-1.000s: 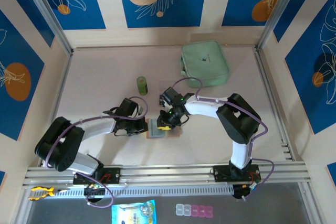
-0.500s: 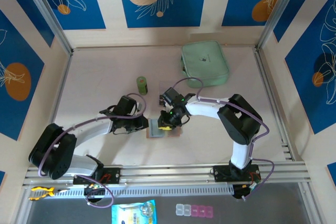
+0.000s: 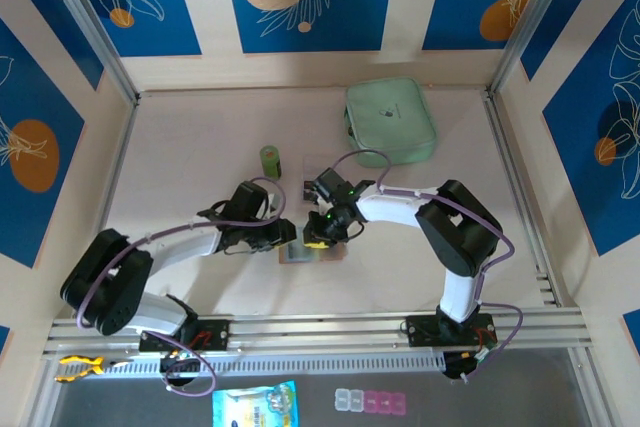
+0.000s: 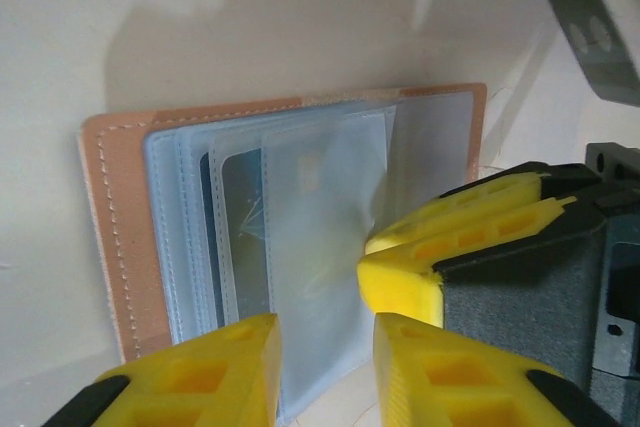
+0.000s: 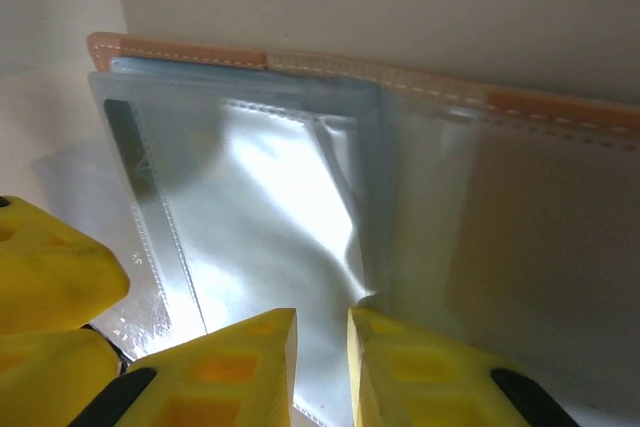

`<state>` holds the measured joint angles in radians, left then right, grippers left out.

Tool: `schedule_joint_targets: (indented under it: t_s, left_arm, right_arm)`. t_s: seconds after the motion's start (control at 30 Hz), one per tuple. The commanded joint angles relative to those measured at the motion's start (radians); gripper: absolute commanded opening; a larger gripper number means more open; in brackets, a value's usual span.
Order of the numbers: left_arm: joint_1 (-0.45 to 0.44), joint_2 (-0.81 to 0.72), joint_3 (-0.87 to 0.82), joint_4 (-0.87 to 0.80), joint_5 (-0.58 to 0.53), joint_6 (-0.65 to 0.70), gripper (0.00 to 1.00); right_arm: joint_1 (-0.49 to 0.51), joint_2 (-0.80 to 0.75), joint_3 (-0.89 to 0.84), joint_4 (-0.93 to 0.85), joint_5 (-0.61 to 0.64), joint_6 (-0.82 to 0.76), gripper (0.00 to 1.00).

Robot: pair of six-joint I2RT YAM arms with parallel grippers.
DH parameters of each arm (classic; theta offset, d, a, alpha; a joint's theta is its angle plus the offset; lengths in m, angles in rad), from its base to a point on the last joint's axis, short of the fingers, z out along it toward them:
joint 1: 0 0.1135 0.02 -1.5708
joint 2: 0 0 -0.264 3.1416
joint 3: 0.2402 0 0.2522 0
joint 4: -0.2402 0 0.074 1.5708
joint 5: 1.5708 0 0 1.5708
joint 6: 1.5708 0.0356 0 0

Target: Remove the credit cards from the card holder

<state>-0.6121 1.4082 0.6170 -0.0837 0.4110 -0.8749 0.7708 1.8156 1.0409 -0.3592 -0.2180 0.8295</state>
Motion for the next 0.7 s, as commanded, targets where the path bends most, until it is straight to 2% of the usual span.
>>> schedule_joint_targets:
  t_s: [0.0,0.67]
  left_arm:
    - [-0.017,0.029,0.033,0.015,0.022,-0.017,0.31]
    - [-0.036,0.09,0.068,0.006,0.028,-0.03,0.26]
  right_arm:
    - [-0.012,-0.031,-0.031,0.015,-0.03,0.013,0.22]
    - [-0.036,-0.071,-0.093,0.068,-0.066,0.029,0.18]
